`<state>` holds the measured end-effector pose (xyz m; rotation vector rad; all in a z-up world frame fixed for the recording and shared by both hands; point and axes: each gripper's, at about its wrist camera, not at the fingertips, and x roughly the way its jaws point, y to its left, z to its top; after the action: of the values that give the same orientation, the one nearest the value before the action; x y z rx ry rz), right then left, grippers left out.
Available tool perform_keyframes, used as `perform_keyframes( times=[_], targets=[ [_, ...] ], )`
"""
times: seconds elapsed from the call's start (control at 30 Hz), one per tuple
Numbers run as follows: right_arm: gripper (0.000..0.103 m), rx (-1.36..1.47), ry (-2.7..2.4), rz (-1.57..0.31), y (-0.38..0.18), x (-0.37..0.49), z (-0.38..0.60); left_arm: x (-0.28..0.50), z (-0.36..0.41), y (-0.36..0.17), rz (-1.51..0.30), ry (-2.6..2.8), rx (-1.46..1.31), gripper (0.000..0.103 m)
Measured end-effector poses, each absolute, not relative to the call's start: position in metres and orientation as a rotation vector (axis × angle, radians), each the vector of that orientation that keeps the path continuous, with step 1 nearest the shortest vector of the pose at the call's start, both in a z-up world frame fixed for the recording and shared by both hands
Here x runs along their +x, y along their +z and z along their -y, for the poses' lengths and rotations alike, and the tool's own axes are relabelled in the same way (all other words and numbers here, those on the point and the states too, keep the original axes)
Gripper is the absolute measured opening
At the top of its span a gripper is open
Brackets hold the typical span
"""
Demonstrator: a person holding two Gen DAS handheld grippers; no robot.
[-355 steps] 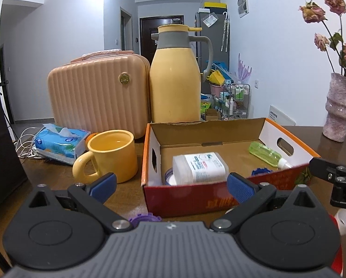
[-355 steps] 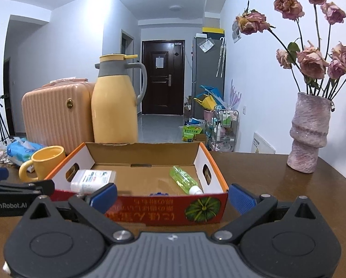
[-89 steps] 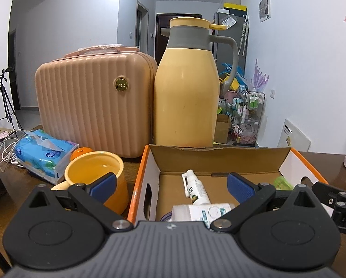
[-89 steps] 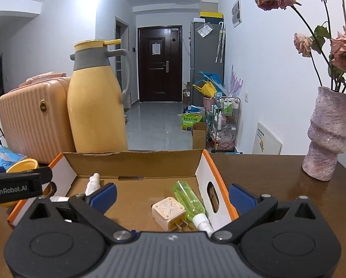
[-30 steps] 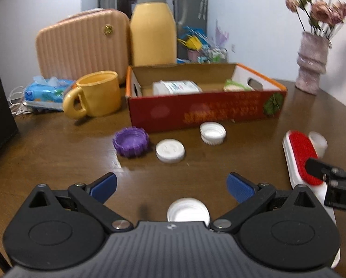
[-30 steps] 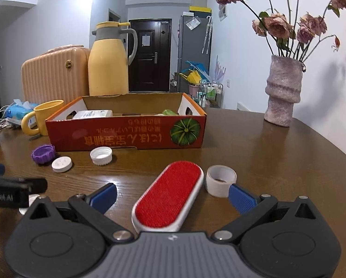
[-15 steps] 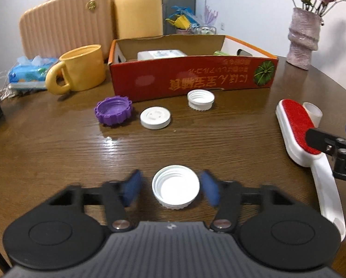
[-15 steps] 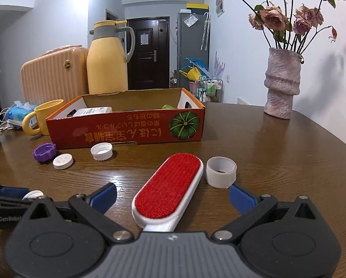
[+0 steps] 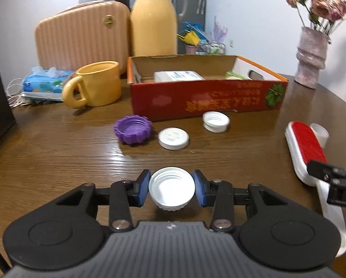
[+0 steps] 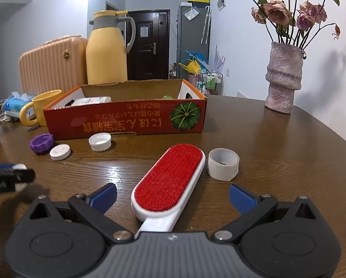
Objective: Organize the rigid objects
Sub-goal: 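Grasp the red lint brush with the right gripper while the left holds the cap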
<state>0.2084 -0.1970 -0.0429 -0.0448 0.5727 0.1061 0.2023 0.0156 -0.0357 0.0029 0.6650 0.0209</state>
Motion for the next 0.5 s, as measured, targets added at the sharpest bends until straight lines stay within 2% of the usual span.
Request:
perform_keyframes(
  times=[0.37,0.5],
  targets=[
    [0.102,-0.079,0.083,-0.644,-0.054,0.224,0.189,0.202,-0.053,-0.027,-0.615,0.111,-0.034,0.040],
    [0.096,-0.092,0.077,-0.655,-0.056,0.230,0.184,0.201,-0.064,-0.026,-0.607,0.130,-0.045,0.040]
  ],
)
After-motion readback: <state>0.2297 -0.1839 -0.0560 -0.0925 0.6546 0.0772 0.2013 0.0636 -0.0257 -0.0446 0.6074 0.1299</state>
